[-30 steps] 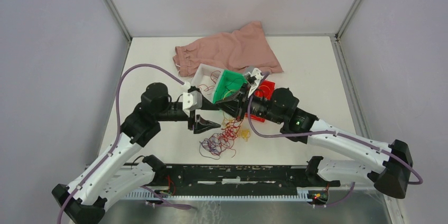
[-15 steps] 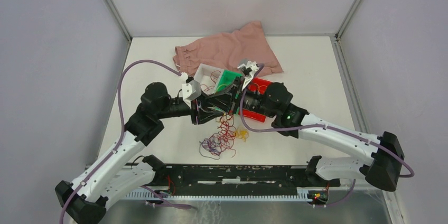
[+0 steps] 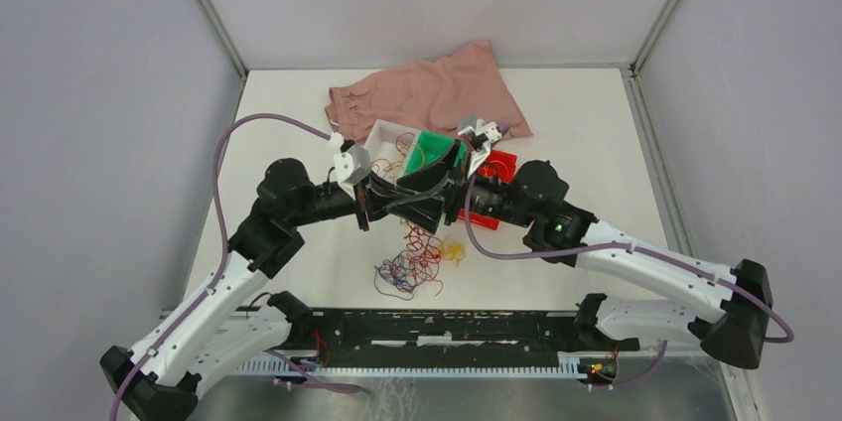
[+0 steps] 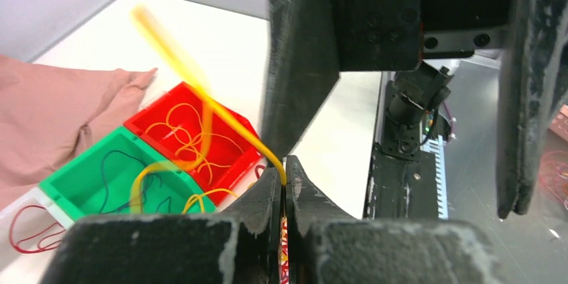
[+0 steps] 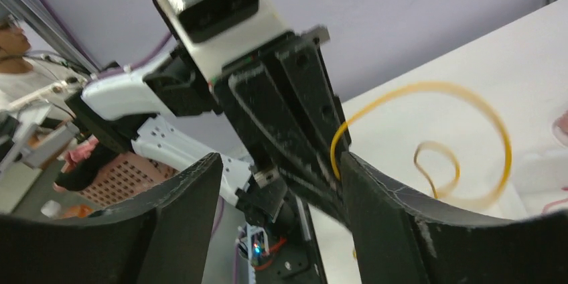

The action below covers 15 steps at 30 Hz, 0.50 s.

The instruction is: Untangle the cables

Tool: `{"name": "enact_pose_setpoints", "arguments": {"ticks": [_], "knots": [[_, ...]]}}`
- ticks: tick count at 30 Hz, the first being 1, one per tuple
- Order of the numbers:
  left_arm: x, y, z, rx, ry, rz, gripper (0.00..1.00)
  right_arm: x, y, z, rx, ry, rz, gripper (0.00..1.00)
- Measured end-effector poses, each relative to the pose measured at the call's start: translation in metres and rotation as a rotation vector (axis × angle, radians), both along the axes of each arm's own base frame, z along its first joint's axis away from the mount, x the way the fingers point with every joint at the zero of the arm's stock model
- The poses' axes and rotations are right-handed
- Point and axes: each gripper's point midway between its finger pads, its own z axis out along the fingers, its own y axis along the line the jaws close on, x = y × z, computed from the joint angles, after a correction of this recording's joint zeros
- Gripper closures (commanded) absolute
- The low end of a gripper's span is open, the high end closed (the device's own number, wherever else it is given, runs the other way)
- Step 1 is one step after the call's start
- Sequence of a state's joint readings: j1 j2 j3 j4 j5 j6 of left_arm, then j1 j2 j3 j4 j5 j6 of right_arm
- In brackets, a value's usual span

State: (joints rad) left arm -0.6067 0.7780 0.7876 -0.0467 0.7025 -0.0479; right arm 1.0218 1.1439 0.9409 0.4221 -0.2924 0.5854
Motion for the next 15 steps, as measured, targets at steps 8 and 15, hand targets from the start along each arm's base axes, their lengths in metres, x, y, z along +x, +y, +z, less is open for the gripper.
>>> {"name": "enact_pose_setpoints", "arguments": {"ticks": [8,15], "knots": [[0.003,0.002,0.025,-0.032,-0.047,0.022,0.97,-0.015,-0.035,-0.019,-0.092,-0.037,-0.011,0.19],[0.003,0.002,0.044,-0.048,-0.089,0.021,0.97,-0.02,-0.055,-0.043,-0.211,-0.069,-0.009,0.18]]}}
